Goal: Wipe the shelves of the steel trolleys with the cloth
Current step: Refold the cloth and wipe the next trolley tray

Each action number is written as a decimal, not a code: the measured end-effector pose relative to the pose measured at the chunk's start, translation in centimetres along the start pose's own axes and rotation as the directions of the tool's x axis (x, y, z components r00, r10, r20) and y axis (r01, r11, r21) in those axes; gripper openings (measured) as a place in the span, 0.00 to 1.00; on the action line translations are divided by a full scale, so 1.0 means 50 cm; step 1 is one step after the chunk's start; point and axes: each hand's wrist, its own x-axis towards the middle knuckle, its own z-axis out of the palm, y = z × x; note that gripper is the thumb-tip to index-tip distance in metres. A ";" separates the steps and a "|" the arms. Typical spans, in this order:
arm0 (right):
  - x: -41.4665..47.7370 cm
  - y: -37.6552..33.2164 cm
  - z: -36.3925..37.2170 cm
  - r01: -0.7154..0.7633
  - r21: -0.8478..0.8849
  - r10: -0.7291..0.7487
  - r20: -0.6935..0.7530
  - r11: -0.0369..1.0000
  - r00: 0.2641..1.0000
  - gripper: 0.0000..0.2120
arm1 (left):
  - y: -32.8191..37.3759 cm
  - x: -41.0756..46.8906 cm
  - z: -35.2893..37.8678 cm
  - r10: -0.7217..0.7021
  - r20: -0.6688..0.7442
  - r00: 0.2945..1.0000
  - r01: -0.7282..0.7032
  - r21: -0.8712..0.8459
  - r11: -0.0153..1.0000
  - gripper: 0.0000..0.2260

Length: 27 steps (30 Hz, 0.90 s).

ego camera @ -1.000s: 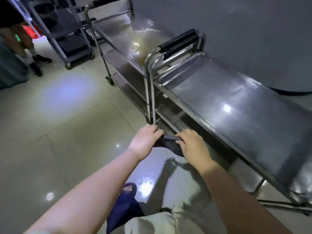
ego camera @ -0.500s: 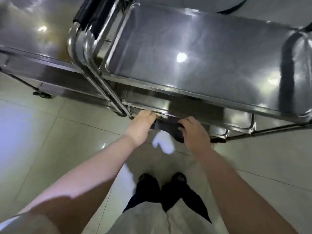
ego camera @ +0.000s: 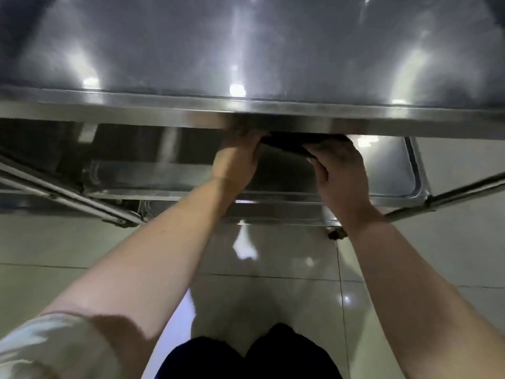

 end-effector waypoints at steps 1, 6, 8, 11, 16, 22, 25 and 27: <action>-0.020 0.017 0.042 0.004 -0.035 -0.003 0.032 0.999 0.999 0.12 | -0.019 -0.007 0.036 0.050 0.029 0.998 -0.048 -0.068 0.997 0.13; -0.113 0.083 0.190 0.010 -0.051 0.001 0.209 0.999 0.978 0.12 | -0.100 -0.068 0.177 0.280 0.148 0.949 -0.278 -0.034 0.960 0.12; -0.113 0.088 0.211 0.030 -0.063 -0.021 0.151 0.998 0.988 0.12 | -0.109 -0.073 0.196 0.301 0.037 0.953 -0.300 -0.043 0.953 0.11; -0.057 0.066 0.228 -0.128 -0.057 0.131 0.060 0.990 0.990 0.15 | -0.109 -0.068 0.191 0.292 -0.003 0.957 -0.291 -0.068 0.954 0.15; 0.043 0.007 0.301 -0.330 -0.321 0.438 0.367 0.887 0.821 0.31 | -0.136 0.048 0.176 0.026 0.106 0.994 -0.037 0.096 0.995 0.22; 0.022 0.148 0.311 -0.282 -0.367 0.415 0.360 0.886 0.835 0.34 | -0.200 0.088 0.236 0.020 0.266 0.964 -0.083 0.228 0.970 0.26; 0.010 0.312 0.237 -0.401 -0.450 0.560 0.308 0.798 0.769 0.36 | -0.200 0.095 0.251 0.005 0.251 0.968 -0.070 0.252 0.965 0.25; 0.002 0.392 0.192 -0.504 -0.486 0.675 0.283 0.714 0.682 0.37 | -0.190 0.099 0.257 0.010 0.246 0.969 -0.077 0.267 0.961 0.25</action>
